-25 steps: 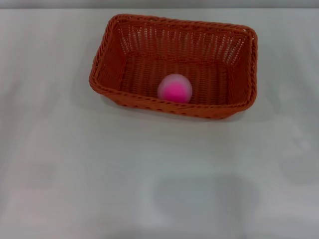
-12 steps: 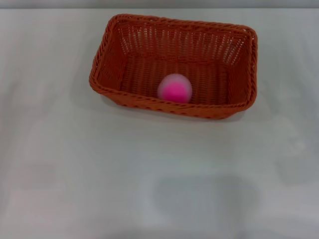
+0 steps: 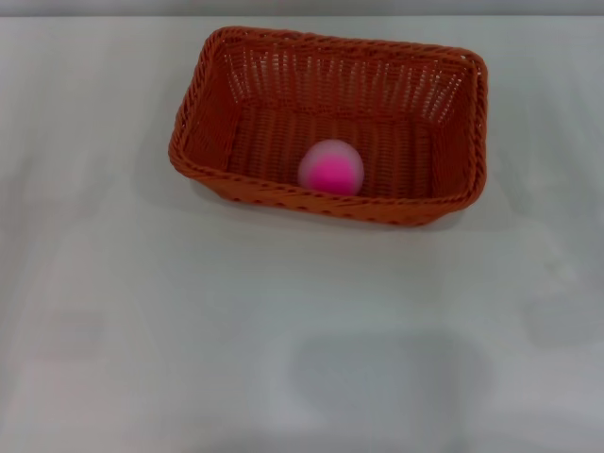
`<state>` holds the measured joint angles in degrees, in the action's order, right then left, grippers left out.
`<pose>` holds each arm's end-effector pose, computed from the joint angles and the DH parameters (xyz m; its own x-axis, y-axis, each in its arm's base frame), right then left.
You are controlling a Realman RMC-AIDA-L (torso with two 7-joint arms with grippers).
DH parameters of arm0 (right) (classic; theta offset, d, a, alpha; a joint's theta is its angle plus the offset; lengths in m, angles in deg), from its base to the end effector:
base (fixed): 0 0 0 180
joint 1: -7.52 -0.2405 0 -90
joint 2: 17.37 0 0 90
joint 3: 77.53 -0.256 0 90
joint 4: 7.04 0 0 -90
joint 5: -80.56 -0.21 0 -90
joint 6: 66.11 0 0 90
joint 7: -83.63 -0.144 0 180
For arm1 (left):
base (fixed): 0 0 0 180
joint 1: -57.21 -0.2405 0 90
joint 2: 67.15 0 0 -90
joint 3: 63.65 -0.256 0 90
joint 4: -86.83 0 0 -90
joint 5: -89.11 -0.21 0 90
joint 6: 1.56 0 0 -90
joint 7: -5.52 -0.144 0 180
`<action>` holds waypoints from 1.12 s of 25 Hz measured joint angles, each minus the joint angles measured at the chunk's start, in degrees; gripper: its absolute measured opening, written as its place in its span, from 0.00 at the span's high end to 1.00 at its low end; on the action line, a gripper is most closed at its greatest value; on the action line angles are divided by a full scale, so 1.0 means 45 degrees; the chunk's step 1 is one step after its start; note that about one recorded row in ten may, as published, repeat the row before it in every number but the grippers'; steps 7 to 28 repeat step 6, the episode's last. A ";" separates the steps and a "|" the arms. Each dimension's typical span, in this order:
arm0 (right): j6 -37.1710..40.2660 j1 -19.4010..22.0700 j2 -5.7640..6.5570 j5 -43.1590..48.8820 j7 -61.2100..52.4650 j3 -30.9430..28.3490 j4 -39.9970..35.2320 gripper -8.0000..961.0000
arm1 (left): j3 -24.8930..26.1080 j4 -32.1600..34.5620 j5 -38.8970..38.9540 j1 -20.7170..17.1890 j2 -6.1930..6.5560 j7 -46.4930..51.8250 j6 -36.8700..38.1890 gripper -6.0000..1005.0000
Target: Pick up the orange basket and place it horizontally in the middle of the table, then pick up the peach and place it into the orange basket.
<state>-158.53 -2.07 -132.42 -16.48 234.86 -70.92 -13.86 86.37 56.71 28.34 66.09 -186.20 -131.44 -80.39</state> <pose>0.3937 0.2152 0.0699 0.6618 0.1656 -0.7311 -0.7178 -0.1412 -0.6818 -0.3835 0.2586 0.1148 0.6727 -0.1801 0.7177 0.7097 -0.1175 -0.6947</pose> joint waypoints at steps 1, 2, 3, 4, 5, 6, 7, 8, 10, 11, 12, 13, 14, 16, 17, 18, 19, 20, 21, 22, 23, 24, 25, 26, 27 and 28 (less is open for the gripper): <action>0.0014 -0.0006 0.0000 -0.0001 0.0001 0.0002 0.0006 0.29 | -0.0007 0.0020 0.0030 0.0013 0.0007 -0.0004 -0.0002 0.12; 0.0035 -0.0010 0.0000 0.0000 0.0001 0.0004 0.0012 0.29 | -0.0026 0.0026 0.0031 0.0033 0.0009 -0.0009 -0.0002 0.12; 0.0059 -0.0019 0.0000 -0.0003 0.0003 0.0004 0.0017 0.29 | -0.0038 0.0027 0.0031 0.0052 0.0010 -0.0012 -0.0002 0.12; 0.0091 -0.0037 0.0000 -0.0008 0.0003 0.0003 0.0022 0.29 | -0.0042 0.0028 0.0031 0.0070 0.0015 -0.0013 -0.0003 0.12; 0.0116 -0.0048 0.0000 -0.0019 0.0003 0.0002 0.0024 0.29 | -0.0041 0.0030 0.0031 0.0088 0.0022 -0.0014 -0.0003 0.12; 0.0164 -0.0084 0.0000 -0.0059 0.0005 -0.0003 0.0058 0.29 | -0.0034 0.0030 0.0031 0.0105 0.0027 -0.0014 -0.0003 0.12; 0.0164 -0.0084 0.0000 -0.0059 0.0005 -0.0003 0.0058 0.29 | -0.0034 0.0030 0.0031 0.0105 0.0027 -0.0014 -0.0003 0.12; 0.0164 -0.0084 0.0000 -0.0059 0.0005 -0.0003 0.0058 0.29 | -0.0034 0.0030 0.0031 0.0105 0.0027 -0.0014 -0.0003 0.12; 0.0164 -0.0084 0.0000 -0.0059 0.0005 -0.0003 0.0058 0.29 | -0.0034 0.0030 0.0031 0.0105 0.0027 -0.0014 -0.0003 0.12; 0.0164 -0.0084 0.0000 -0.0059 0.0005 -0.0003 0.0058 0.29 | -0.0034 0.0030 0.0031 0.0105 0.0027 -0.0014 -0.0003 0.12; 0.0164 -0.0084 0.0000 -0.0059 0.0005 -0.0003 0.0058 0.29 | -0.0034 0.0030 0.0031 0.0105 0.0027 -0.0014 -0.0003 0.12; 0.0164 -0.0084 0.0000 -0.0059 0.0005 -0.0003 0.0058 0.29 | -0.0034 0.0030 0.0031 0.0105 0.0027 -0.0014 -0.0003 0.12; 0.0164 -0.0084 0.0000 -0.0059 0.0005 -0.0003 0.0058 0.29 | -0.0034 0.0030 0.0031 0.0105 0.0027 -0.0014 -0.0003 0.12; 0.0164 -0.0084 0.0000 -0.0059 0.0005 -0.0003 0.0058 0.29 | -0.0034 0.0030 0.0031 0.0105 0.0027 -0.0014 -0.0003 0.12; 0.0164 -0.0084 0.0000 -0.0059 0.0005 -0.0003 0.0058 0.29 | -0.0034 0.0030 0.0031 0.0105 0.0027 -0.0014 -0.0003 0.12; 0.0164 -0.0084 0.0000 -0.0059 0.0005 -0.0003 0.0058 0.29 | -0.0034 0.0030 0.0031 0.0105 0.0027 -0.0014 -0.0003 0.12; 0.0164 -0.0084 0.0000 -0.0059 0.0005 -0.0003 0.0058 0.29 | -0.0034 0.0030 0.0031 0.0105 0.0027 -0.0014 -0.0003 0.12; 0.0164 -0.0084 0.0000 -0.0059 0.0005 -0.0003 0.0058 0.29 | -0.0034 0.0030 0.0031 0.0105 0.0027 -0.0014 -0.0003 0.12; 0.0164 -0.0084 0.0000 -0.0059 0.0005 -0.0003 0.0058 0.29 | -0.0034 0.0030 0.0031 0.0105 0.0027 -0.0014 -0.0003 0.12; 0.0164 -0.0084 0.0000 -0.0059 0.0005 -0.0003 0.0058 0.29 | -0.0034 0.0030 0.0031 0.0105 0.0027 -0.0014 -0.0003 0.12; 0.0164 -0.0084 0.0000 -0.0059 0.0005 -0.0003 0.0058 0.29 | -0.0034 0.0030 0.0031 0.0105 0.0027 -0.0014 -0.0003 0.12; 0.0164 -0.0084 0.0000 -0.0059 0.0005 -0.0003 0.0058 0.29 | -0.0034 0.0030 0.0031 0.0105 0.0027 -0.0014 -0.0003 0.12; 0.0164 -0.0084 0.0000 -0.0059 0.0005 -0.0003 0.0058 0.29 | -0.0034 0.0030 0.0031 0.0105 0.0027 -0.0014 -0.0003 0.12; 0.0164 -0.0084 0.0000 -0.0059 0.0005 -0.0003 0.0058 0.29 | -0.0034 0.0030 0.0031 0.0105 0.0027 -0.0014 -0.0003 0.12; 0.0164 -0.0084 0.0000 -0.0059 0.0005 -0.0003 0.0058 0.29 | -0.0034 0.0030 0.0031 0.0105 0.0027 -0.0014 -0.0003 0.12; 0.0164 -0.0084 0.0000 -0.0059 0.0005 -0.0003 0.0058 0.29 | -0.0034 0.0030 0.0031 0.0105 0.0027 -0.0014 -0.0003 0.12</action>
